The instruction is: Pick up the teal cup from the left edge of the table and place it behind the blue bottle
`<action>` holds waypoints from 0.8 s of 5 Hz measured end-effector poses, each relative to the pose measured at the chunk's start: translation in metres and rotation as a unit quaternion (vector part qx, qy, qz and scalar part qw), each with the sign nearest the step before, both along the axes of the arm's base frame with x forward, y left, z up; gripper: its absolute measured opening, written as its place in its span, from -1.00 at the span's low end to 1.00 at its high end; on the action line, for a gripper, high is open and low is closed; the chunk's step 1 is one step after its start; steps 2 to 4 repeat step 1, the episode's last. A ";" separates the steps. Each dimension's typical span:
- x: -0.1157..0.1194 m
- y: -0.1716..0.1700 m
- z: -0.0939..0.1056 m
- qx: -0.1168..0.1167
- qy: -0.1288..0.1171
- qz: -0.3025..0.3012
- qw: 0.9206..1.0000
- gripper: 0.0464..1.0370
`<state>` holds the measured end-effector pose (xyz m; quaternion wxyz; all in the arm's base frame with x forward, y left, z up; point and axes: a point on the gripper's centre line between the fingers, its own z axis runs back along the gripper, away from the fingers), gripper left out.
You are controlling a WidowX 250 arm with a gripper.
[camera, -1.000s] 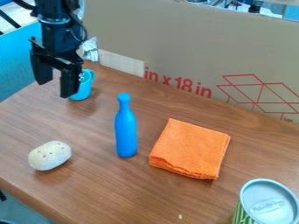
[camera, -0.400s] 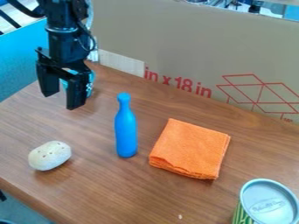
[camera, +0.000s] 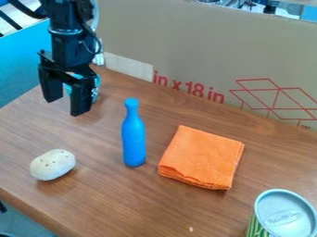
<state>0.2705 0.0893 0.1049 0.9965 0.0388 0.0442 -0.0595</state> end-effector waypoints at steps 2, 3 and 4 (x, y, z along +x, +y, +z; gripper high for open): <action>0.000 0.000 0.000 0.000 -0.001 0.001 1.000 0.93; 0.000 0.000 0.000 0.000 -0.001 0.001 1.000 0.93; 0.000 0.000 0.000 0.000 -0.001 0.001 1.000 0.93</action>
